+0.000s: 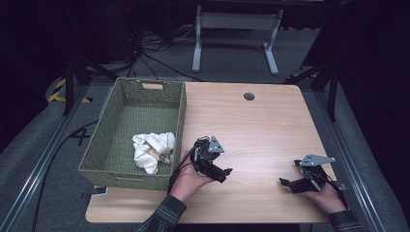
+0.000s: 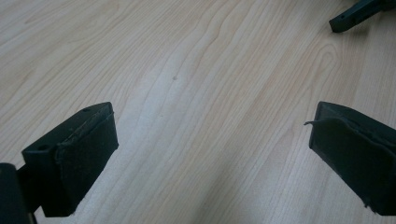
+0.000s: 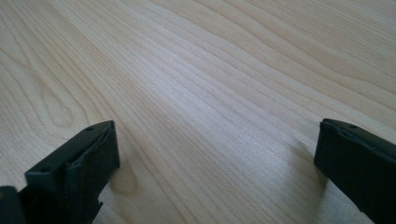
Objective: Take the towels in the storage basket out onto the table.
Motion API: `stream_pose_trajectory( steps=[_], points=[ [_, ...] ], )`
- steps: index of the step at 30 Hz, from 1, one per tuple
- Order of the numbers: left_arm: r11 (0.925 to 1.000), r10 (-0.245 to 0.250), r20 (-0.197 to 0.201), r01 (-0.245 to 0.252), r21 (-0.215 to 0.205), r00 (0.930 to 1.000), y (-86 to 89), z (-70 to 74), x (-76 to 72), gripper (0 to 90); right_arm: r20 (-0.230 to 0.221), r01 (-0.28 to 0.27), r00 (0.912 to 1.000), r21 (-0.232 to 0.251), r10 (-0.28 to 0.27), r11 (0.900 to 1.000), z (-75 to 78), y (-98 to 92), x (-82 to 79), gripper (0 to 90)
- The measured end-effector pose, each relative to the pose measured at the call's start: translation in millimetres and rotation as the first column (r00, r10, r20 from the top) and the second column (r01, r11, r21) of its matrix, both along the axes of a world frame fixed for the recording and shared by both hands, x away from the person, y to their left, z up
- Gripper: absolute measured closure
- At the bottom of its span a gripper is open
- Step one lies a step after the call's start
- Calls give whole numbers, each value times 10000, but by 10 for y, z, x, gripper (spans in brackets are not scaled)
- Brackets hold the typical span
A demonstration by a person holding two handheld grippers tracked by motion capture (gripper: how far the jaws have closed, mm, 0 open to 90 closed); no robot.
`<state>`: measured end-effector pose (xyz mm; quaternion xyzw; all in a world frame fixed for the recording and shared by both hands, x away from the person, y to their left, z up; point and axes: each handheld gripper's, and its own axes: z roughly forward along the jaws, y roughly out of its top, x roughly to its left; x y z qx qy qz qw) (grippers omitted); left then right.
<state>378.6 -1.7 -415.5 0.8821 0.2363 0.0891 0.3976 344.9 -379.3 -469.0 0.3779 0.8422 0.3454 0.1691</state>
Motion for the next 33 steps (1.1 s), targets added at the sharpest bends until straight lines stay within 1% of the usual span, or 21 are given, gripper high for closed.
stream_pose_trajectory(
  steps=[2,4,8,9,12,14,20,25,28,29,33],
  points=[
    [10000,-92,29,92,-1,10000,3,13,6,16,2,-2,10000,-2,2,10000,0,0,0,4],
    [9999,-65,-28,64,-110,10000,-1,23,3,16,5,-3,10000,-4,3,10000,0,0,0,4],
    [9999,-91,-57,90,-102,9999,-5,58,6,16,4,0,10000,-5,0,10000,0,0,0,4],
    [9998,-171,10,171,-63,9999,-5,70,11,16,5,-2,10000,-5,2,10000,0,0,0,4],
    [9997,-226,40,227,-93,9997,-10,98,16,17,7,1,10000,-5,-1,10000,0,1,0,4],
    [9997,-238,-18,238,-72,9997,-11,116,20,17,5,-2,10000,-6,2,10000,0,0,0,4],
    [9995,-294,59,294,-113,9996,-12,178,46,19,7,-2,10000,-8,2,10000,0,0,0,4],
    [9993,-354,26,354,-104,9994,-8,212,73,19,7,-2,10000,-9,2,10000,0,0,0,4],
    [9992,-303,75,305,-264,9995,-1,242,82,19,6,-1,10000,-12,1,10000,0,1,0,4],
    [9992,-344,103,346,-216,9994,6,254,90,19,8,-6,10000,-10,6,10000,0,0,1,4],
    [9990,-305,116,309,-309,9995,38,283,123,19,7,-1,10000,-8,1,10000,-1,1,0,4]
  ],
)
